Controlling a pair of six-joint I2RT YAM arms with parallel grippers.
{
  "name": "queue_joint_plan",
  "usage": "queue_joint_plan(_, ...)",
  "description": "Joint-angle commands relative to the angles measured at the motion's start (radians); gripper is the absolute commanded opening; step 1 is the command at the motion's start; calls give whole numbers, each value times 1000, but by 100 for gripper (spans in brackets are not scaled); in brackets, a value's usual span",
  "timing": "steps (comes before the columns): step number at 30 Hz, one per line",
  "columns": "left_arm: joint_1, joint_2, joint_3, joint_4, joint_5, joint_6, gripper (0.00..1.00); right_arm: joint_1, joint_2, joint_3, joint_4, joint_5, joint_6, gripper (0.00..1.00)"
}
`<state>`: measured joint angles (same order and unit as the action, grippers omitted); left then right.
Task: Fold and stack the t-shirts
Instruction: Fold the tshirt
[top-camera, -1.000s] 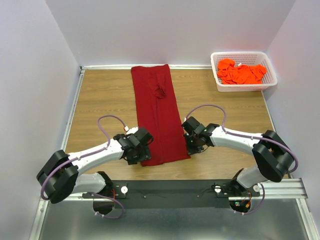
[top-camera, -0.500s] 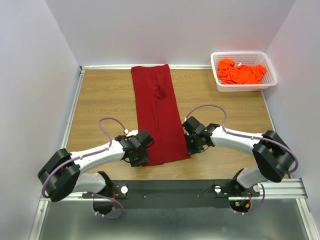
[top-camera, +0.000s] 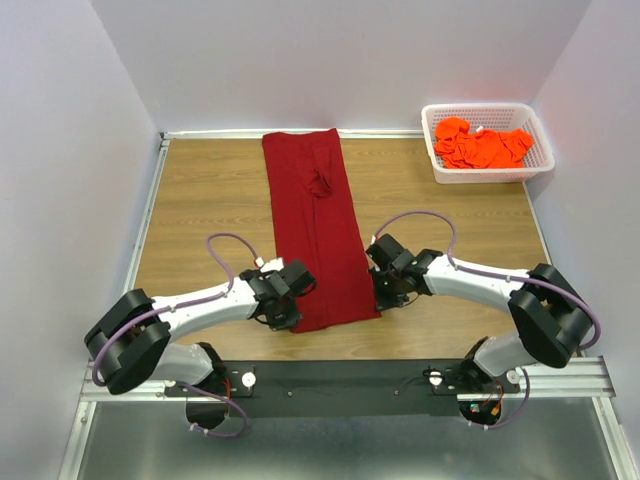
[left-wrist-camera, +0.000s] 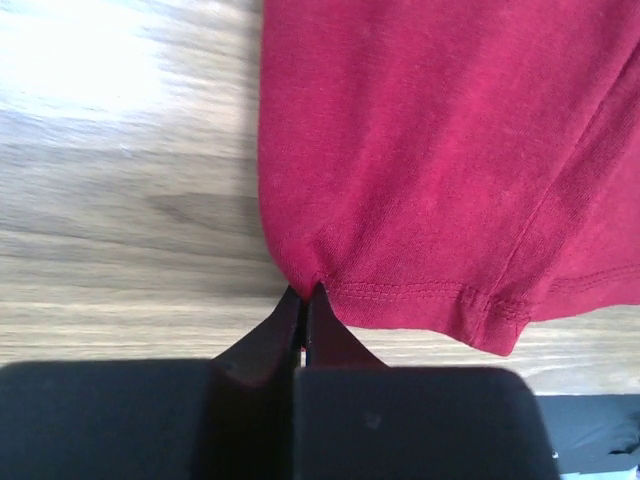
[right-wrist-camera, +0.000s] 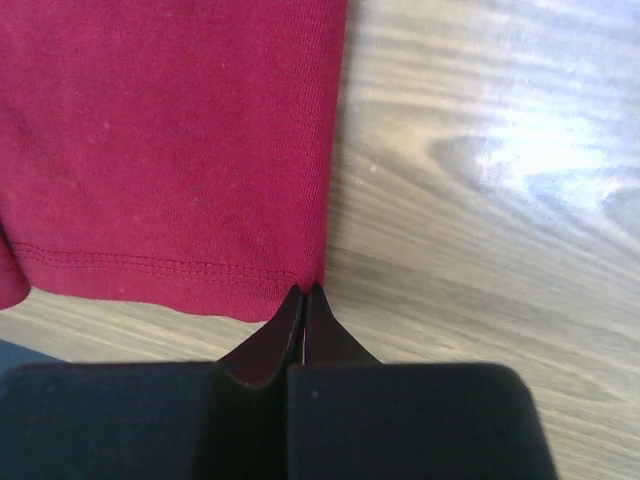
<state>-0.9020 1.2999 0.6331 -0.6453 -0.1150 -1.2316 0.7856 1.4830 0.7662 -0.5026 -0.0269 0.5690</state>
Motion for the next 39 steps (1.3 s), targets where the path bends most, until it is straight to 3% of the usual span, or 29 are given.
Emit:
queue_joint_plan(1,-55,38,-30,-34,-3,-43,0,1,-29,-56,-51,-59,25,1)
queue_joint_plan(10,-129,-103,59,-163,14,-82,0,-6,-119,44,-240,-108,-21,1)
queue_joint_plan(16,44,-125,132,-90,-11,67,0,-80,-67,275,-284,21,-98,1)
queue_joint_plan(18,155,-99,157,-37,-3,162,0,-129,-17,332,-283,53,-135,1)
queue_joint_plan(25,356,42,309,52,-60,365,0,-167,158,530,-171,189,-211,1)
queue_joint_plan(31,434,194,479,78,-117,474,0,-197,270,604,-64,212,-238,1)
queue_joint_plan(39,488,304,524,177,-137,523,0,-221,367,691,4,228,-264,1)
